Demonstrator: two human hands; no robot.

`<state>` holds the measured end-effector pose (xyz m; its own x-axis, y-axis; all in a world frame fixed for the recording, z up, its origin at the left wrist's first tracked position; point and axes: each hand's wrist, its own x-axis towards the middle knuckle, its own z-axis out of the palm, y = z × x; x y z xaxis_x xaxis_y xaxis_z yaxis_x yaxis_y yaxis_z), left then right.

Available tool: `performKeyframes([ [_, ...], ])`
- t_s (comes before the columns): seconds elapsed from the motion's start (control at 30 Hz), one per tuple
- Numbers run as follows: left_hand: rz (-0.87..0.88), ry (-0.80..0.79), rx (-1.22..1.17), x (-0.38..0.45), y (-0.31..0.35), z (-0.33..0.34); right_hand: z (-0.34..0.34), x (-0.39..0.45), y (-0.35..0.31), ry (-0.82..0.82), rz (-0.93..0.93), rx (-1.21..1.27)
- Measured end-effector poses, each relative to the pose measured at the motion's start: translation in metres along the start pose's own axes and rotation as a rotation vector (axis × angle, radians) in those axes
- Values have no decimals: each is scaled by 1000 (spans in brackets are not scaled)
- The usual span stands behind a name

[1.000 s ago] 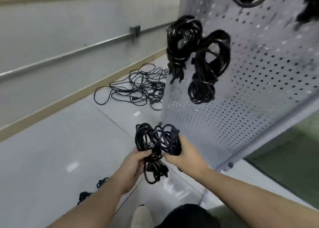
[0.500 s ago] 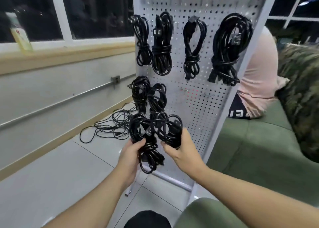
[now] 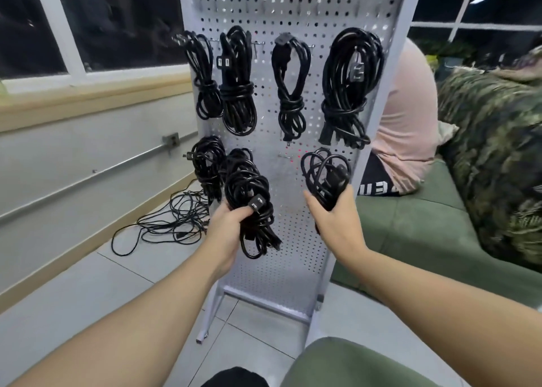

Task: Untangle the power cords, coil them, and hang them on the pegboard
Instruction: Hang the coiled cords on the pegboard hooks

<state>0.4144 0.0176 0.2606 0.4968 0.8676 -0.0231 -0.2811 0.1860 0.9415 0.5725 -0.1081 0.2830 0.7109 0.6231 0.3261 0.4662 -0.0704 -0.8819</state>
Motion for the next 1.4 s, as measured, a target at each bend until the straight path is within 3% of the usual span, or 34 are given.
performKeyframes([
  [0.77,57,10,153,49,-10,33,9,39,33,-76,216,-131],
  [0.97,27,-50,144,58,-5,41,-1,8,39,199,-78,-296],
  [1.2,-17,-44,162,69,-4,49,3,10,21,77,-361,-166],
  [1.4,-65,-78,287,83,-14,49,26,-6,29,-133,-441,-184],
])
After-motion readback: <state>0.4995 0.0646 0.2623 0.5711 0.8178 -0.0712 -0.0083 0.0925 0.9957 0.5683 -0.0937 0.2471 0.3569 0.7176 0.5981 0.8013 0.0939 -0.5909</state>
